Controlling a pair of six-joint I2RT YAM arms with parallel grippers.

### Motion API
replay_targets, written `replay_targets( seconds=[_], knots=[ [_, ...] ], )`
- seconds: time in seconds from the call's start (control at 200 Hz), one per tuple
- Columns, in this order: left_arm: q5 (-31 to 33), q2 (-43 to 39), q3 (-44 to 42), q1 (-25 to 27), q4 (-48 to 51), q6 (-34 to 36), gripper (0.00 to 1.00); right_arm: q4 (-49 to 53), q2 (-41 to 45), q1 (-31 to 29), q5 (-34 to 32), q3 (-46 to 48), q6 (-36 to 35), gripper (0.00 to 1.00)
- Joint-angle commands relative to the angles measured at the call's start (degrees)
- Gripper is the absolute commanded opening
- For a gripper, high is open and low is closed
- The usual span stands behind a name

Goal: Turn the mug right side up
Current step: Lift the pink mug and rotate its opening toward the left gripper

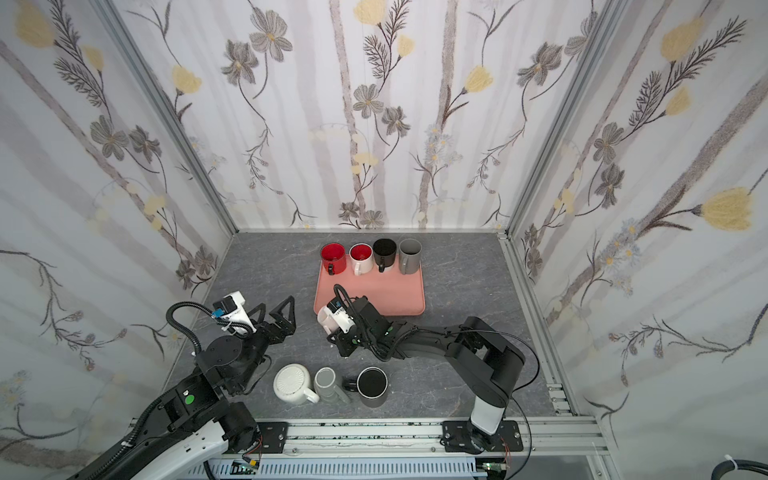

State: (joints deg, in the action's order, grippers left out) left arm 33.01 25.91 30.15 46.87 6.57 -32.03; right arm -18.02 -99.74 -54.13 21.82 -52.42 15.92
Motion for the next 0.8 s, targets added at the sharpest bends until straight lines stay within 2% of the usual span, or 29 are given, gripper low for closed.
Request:
replay_targets(
  seconds=[0.0, 0.115, 0.195, 0.375, 0.5, 0.58, 0.669, 0.794],
  knots=[
    [0.51, 0.1, -0.3, -0.06, -1.89, -1.04, 1.0, -11.18, 0.32, 0.52, 11.65, 1.22, 1.96, 0.0],
    [0.47, 0.28, -0.41, -0.09, -1.89, -1.26, 1.0, -17.07, -1.34, 1.67, 18.87, 3.22, 5.15, 0.0],
    [0.23, 0.37, -0.53, -0.08, -2.06, -1.29, 1.0, -20.66, -2.4, 2.41, 21.5, 4.96, 7.11, 0.0],
    [1.5, 2.77, -0.65, -0.12, -1.39, -1.7, 1.0, -21.33, -2.74, 3.11, 21.53, 6.38, 7.22, 0.0],
    [-0.3, 6.39, -0.07, -0.21, -1.56, -1.37, 1.0, -22.18, -3.21, 4.28, 21.33, 7.78, 7.49, 0.0],
    [0.26, 11.0, 1.35, -1.22, 0.83, -2.21, 0.92, -22.52, -3.05, 4.56, 20.94, 8.81, 7.36, 0.0],
    [-4.95, 17.0, 2.66, -4.7, 1.91, -2.61, 0.79, -22.28, -2.48, 4.56, 20.36, 9.71, 6.84, 0.0],
    [-15.24, 22.5, 1.72, -10.37, -2.32, -3.48, 0.78, -22.75, -1.95, 4.67, 20.36, 11.62, 6.75, 0.0]
  ],
)
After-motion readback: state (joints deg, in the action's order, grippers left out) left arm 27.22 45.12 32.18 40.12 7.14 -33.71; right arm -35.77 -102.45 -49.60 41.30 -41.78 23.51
